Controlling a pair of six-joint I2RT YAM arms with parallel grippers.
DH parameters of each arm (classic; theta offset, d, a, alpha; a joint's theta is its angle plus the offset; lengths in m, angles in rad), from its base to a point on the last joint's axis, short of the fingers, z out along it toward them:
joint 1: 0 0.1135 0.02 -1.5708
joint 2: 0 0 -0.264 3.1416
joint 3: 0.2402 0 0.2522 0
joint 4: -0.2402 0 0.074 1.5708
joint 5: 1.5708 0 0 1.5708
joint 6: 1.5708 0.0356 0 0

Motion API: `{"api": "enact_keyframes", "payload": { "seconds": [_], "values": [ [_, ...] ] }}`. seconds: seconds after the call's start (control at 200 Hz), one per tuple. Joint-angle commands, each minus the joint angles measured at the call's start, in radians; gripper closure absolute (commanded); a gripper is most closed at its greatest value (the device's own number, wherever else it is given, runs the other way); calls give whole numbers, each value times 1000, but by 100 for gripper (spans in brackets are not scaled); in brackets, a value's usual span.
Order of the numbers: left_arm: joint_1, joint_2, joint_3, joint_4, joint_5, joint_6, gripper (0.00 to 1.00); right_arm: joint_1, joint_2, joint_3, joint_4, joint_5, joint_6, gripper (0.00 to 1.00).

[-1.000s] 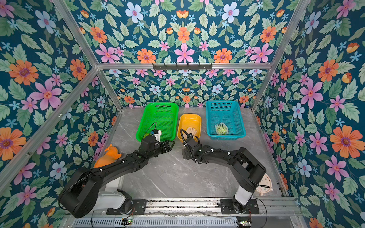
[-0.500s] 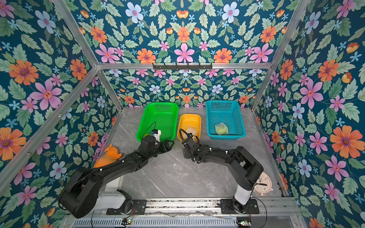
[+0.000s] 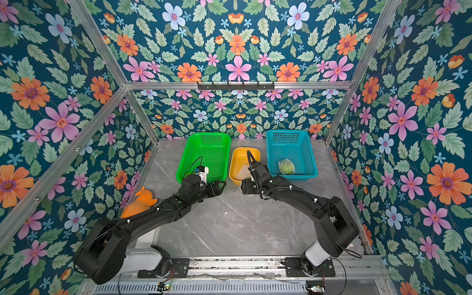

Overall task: Sleeve custard apples in foam nets
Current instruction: Pick up the custard apple from the center of the board.

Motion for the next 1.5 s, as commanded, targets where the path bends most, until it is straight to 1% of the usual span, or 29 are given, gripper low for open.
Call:
{"api": "enact_keyframes", "payload": {
  "seconds": [0.0,0.065,0.18,0.275,0.4,0.515,0.6,0.775,0.97,1.18,1.305,1.495],
  "values": [
    [3,-20,18,-14,53,103,16,-64,-30,1,-75,-245,94,23],
    [2,-31,30,-16,103,150,13,-105,-52,-12,-59,-315,132,24],
    [-8,-37,62,-49,170,228,1,-171,-81,-28,-19,-406,203,24],
    [-47,-44,96,-103,142,308,0,-200,-92,-31,7,-455,248,25],
    [-124,-31,155,-172,77,417,0,-207,-85,-24,23,-485,279,26],
    [-162,12,207,-189,92,472,0,-206,-70,-27,58,-516,311,26],
    [-179,47,247,-193,90,493,0,-206,-53,-27,98,-550,335,27],
    [-179,106,317,-220,68,528,1,-206,-44,-32,134,-582,350,27],
    [-180,172,382,-260,162,560,0,-206,-44,-35,130,-590,345,27],
    [-183,209,403,-261,201,560,0,-206,-44,-37,142,-595,343,27],
    [-182,225,406,-253,200,558,0,-206,-39,-38,156,-607,346,27],
    [-182,239,409,-226,187,552,4,-206,-33,-47,188,-630,363,27]
  ]
}}
